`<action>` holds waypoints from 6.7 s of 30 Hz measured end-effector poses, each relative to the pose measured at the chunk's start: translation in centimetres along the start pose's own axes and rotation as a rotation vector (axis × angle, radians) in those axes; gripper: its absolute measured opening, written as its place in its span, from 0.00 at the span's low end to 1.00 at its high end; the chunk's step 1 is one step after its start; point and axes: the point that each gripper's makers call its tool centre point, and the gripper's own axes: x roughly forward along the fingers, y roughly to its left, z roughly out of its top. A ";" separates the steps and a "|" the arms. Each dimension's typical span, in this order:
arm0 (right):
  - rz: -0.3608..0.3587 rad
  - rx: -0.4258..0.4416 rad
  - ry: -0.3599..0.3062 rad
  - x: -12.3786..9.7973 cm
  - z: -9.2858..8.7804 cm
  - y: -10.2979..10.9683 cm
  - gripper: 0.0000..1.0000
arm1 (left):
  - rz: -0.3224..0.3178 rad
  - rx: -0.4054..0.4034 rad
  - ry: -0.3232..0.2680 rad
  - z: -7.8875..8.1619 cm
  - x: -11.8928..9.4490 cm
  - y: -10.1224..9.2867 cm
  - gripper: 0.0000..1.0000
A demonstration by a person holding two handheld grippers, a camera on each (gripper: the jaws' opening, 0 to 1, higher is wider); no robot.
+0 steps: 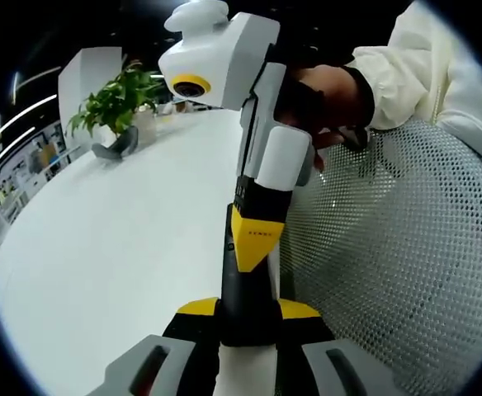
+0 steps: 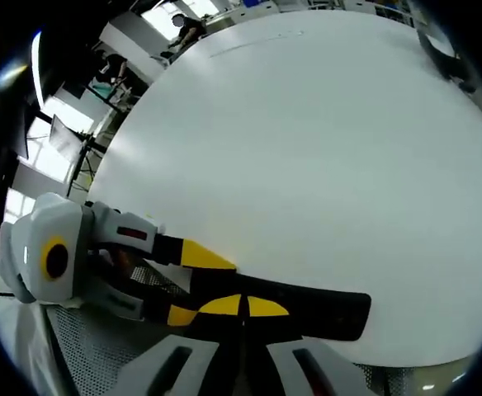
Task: Press the specified remote control buttons in sequence, fully releasing each button before pressing the next.
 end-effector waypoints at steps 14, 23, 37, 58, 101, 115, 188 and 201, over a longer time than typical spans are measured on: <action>-0.037 0.049 -0.025 0.0 0.1 -0.1 0.00 | 0.005 0.000 0.010 0.1 0.1 0.0 0.25; -0.060 0.065 -0.026 -0.4 0.0 -0.5 0.00 | 0.003 0.006 0.007 0.1 0.1 0.0 0.25; -0.086 0.094 -0.038 -0.8 0.1 -0.9 0.00 | 0.002 0.006 0.005 0.2 0.0 0.1 0.25; -0.101 0.040 -0.031 -0.7 0.2 -1.0 0.00 | 0.000 0.005 -0.001 0.2 0.1 0.1 0.25; -0.139 -0.088 -0.305 -4.8 3.9 -0.7 0.00 | 0.034 -0.025 0.011 0.4 0.3 0.1 0.25; -0.309 -0.276 -0.796 -15.4 6.3 -1.3 0.35 | 0.094 -0.079 0.009 0.4 0.4 0.3 0.25; -0.432 -0.278 -0.870 -15.9 7.5 -4.6 0.79 | 0.105 0.078 0.253 0.0 -0.1 9.1 0.24; -0.434 -0.286 -0.852 -15.5 7.4 -4.5 0.79 | 0.122 0.117 0.298 -0.3 -0.7 13.2 0.24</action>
